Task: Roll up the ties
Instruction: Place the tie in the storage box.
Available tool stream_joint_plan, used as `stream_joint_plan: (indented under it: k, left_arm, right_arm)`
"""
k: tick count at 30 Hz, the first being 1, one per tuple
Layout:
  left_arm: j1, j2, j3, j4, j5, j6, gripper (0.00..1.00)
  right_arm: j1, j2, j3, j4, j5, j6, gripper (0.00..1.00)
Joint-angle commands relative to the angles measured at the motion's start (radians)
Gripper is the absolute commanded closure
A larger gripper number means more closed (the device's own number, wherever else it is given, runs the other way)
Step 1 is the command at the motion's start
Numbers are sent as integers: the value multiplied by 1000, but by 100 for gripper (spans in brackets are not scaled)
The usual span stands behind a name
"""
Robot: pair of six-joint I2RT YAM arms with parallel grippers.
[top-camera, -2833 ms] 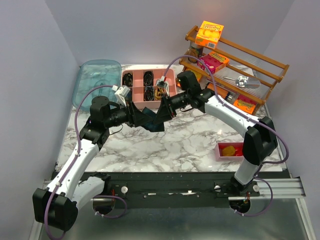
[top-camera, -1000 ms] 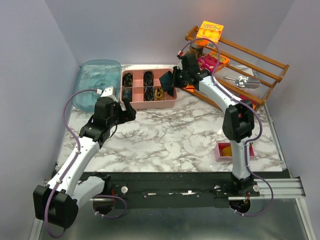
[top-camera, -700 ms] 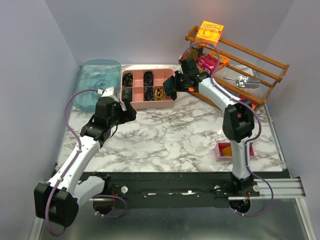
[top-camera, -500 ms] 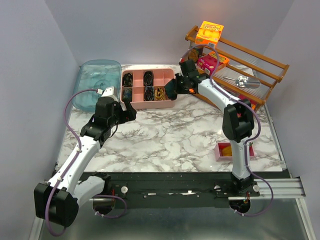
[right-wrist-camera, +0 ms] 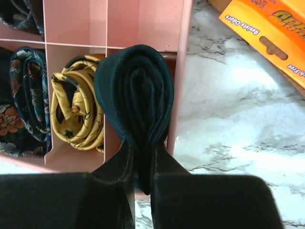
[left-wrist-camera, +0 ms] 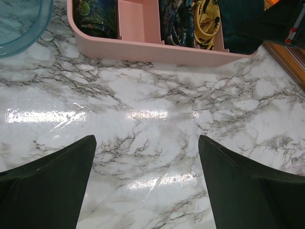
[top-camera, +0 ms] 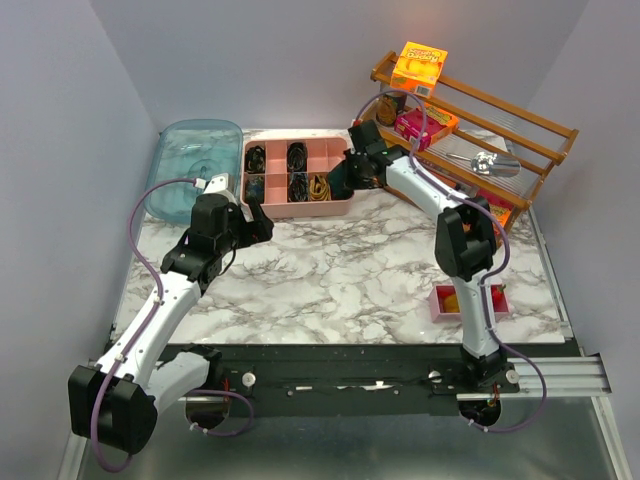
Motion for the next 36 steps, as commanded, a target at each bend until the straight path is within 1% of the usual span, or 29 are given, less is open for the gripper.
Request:
stream_joint_plan:
  k: [1,7,14,16,21,25,36]
  left_arm:
    - [-4,0,-15,23,10,10,1]
    - [-4,4,-15,23,10,12,1]
    - [-4,5,-15,28,10,12,1]
    - [-4,7,-15,27,35,14,1]
    - [-4,8,-14,27,35,14,1]
    - [-4,8,-11,28,37,15,1]
    - [-4,14,-12,31,41,17,1]
  right_arm:
    - [17,47,44,-94,121,-20,99]
    - [18,-16,-29,-62,204,11,99]
    - [17,-91,-107,-5,250,41,99]
    - [18,-101,-115,2,268,48,99]
    - [17,-115,-134,18,288,45,99]
    - [18,-89,-105,-10,294,32,99]
    - [33,36,33,-99,222,-54,99]
